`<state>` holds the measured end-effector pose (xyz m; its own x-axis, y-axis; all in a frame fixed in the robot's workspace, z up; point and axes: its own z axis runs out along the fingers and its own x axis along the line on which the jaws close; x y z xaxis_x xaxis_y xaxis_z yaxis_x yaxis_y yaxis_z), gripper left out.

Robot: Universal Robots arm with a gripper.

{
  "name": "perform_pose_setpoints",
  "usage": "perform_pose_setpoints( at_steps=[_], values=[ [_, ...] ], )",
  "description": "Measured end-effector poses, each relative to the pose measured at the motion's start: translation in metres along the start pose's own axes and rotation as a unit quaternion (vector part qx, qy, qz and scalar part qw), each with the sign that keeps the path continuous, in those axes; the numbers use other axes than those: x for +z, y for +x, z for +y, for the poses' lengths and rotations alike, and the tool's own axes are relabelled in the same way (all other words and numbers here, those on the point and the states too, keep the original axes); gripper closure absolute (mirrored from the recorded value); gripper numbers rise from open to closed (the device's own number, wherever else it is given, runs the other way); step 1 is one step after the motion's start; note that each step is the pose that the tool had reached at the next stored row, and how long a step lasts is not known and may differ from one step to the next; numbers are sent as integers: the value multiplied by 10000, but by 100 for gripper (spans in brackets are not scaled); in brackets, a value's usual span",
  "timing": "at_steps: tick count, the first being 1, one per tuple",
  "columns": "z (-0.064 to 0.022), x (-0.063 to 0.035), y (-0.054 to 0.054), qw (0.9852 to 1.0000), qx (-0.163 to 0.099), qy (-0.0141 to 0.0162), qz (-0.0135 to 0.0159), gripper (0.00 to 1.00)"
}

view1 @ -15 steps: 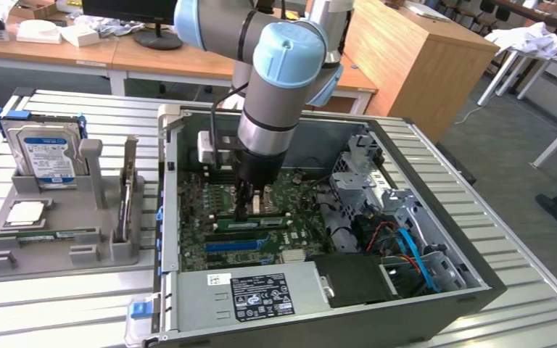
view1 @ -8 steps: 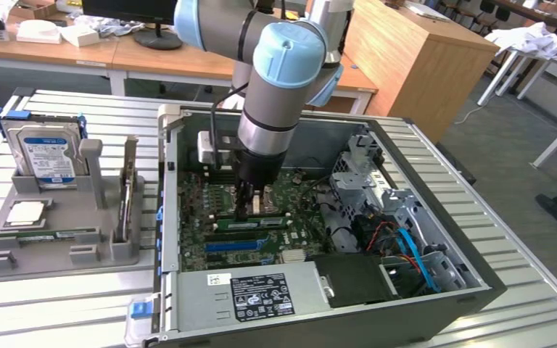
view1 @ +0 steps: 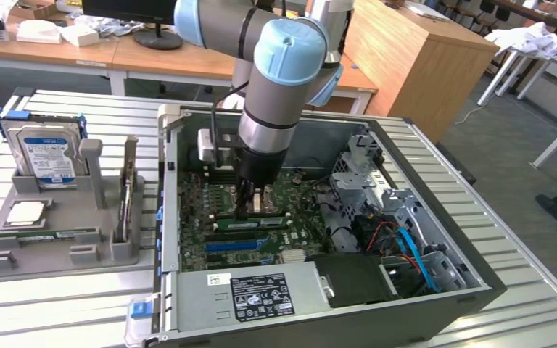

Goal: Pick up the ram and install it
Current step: 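Press down the ram until it locks into place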

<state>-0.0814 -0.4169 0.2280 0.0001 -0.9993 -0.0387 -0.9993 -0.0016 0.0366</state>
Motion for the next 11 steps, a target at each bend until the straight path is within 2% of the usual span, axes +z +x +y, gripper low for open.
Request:
perform_pose_setpoints(
  at_steps=[5,11],
  values=[
    [5,-136,-5,10000,0,0,0,90],
    [13,-348,-13,10000,1,0,0,90]
  ],
)
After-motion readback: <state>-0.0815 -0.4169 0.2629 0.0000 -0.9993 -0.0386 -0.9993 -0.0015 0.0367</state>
